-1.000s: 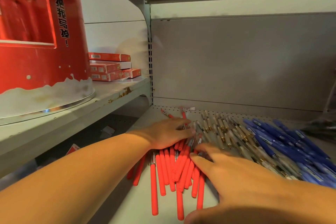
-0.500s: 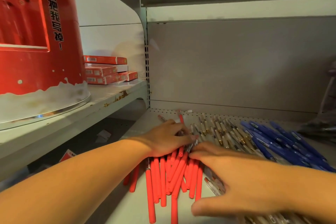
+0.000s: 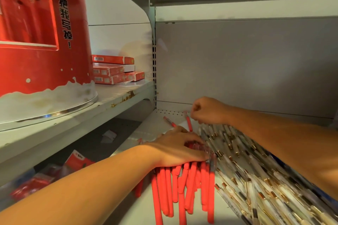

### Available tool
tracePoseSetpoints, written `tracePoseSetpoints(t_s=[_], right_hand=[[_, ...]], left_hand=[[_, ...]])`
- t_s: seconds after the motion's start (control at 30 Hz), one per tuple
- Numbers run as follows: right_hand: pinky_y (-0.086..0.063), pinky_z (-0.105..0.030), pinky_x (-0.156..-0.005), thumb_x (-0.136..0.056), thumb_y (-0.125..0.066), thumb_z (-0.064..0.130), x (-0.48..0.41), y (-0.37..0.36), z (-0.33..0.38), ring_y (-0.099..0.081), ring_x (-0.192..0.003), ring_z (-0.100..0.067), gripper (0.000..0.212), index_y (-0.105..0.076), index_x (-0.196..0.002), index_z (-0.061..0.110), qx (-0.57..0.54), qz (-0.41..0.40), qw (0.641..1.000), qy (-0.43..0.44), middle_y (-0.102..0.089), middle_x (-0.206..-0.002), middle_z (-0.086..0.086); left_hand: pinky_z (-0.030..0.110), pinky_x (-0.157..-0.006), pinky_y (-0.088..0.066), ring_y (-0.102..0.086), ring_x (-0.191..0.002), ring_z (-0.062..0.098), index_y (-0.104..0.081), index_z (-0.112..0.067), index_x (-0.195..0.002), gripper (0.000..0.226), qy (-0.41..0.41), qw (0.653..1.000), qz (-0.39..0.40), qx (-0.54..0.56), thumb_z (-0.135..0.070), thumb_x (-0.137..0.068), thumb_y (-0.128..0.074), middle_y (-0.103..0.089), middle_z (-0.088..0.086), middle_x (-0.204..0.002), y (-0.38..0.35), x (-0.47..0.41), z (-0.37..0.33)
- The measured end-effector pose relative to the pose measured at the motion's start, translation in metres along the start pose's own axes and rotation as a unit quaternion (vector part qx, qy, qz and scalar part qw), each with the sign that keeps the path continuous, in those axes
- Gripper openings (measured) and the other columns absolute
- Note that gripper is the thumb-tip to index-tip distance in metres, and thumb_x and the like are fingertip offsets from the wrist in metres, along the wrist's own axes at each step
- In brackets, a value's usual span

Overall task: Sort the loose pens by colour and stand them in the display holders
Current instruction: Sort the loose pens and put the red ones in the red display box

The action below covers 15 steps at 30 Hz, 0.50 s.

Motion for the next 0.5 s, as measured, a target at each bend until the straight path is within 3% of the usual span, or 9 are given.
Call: tracePoseSetpoints(t_s=[0.1, 0.17, 0.23, 0.4, 0.5], right_hand=[[-0.043, -0.028, -0.062, -0.085, -0.068, 0.047, -0.026, -0.021, 0.009, -0.057, -0.080, -0.017, 0.047, -0.060, -0.104, 0.005, 0.053, 0.023, 0.998, -0.035, -0.066, -0.099, -0.014], [-0.051, -0.030, -0.065, -0.075, -0.074, 0.058, -0.036, -0.038, 0.013, -0.064, -0.083, -0.021, 0.063, -0.057, -0.108, 0.007, 0.070, 0.067, 0.993, -0.069, -0.066, -0.097, -0.012], [-0.055, -0.032, -0.067, -0.066, -0.082, 0.056, -0.042, -0.046, 0.014, -0.067, -0.077, -0.022, 0.071, -0.055, -0.108, 0.005, 0.086, 0.079, 0.989, -0.094, -0.068, -0.091, -0.012], [-0.047, -0.029, -0.062, -0.089, -0.064, 0.028, -0.048, -0.044, 0.012, -0.058, -0.068, -0.021, 0.026, -0.067, -0.090, 0.003, 0.179, 0.084, 0.976, -0.090, -0.060, -0.077, -0.009], [-0.049, -0.031, -0.071, -0.088, -0.067, 0.027, -0.046, -0.047, 0.006, -0.059, -0.079, -0.022, 0.022, -0.062, -0.082, 0.006, 0.188, 0.126, 0.968, -0.111, -0.062, -0.085, -0.009]], left_hand=[[0.048, -0.112, -0.031, -0.035, -0.134, 0.026, -0.047, -0.060, -0.127, 0.061, -0.002, 1.000, 0.002, -0.001, -0.081, -0.069, -0.047, -0.032, -0.011, -0.144, 0.000, 0.000, 0.001], [0.049, -0.113, -0.030, -0.033, -0.137, 0.027, -0.046, -0.061, -0.128, 0.060, -0.004, 1.000, 0.002, -0.003, -0.081, -0.071, -0.047, -0.027, -0.015, -0.150, 0.000, 0.001, 0.001], [0.048, -0.114, -0.028, -0.030, -0.140, 0.026, -0.044, -0.059, -0.131, 0.060, -0.007, 1.000, 0.002, -0.009, -0.079, -0.075, -0.048, -0.021, -0.018, -0.154, 0.000, 0.001, 0.001], [0.047, -0.114, -0.025, -0.031, -0.138, 0.026, -0.042, -0.057, -0.135, 0.061, -0.004, 0.999, 0.021, -0.031, -0.078, -0.078, -0.045, -0.022, -0.014, -0.154, 0.002, 0.002, 0.000], [0.047, -0.114, -0.021, -0.029, -0.139, 0.027, -0.039, -0.059, -0.135, 0.056, -0.009, 0.999, 0.018, -0.050, -0.077, -0.083, -0.041, -0.019, -0.015, -0.157, 0.001, 0.004, -0.002]])
Point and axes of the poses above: each hand's wrist, its own x-axis away from the middle knuckle, its own y-axis out of the back of the hand, z = x × y, the point moved 5 cm from there along -x, towards the middle knuckle
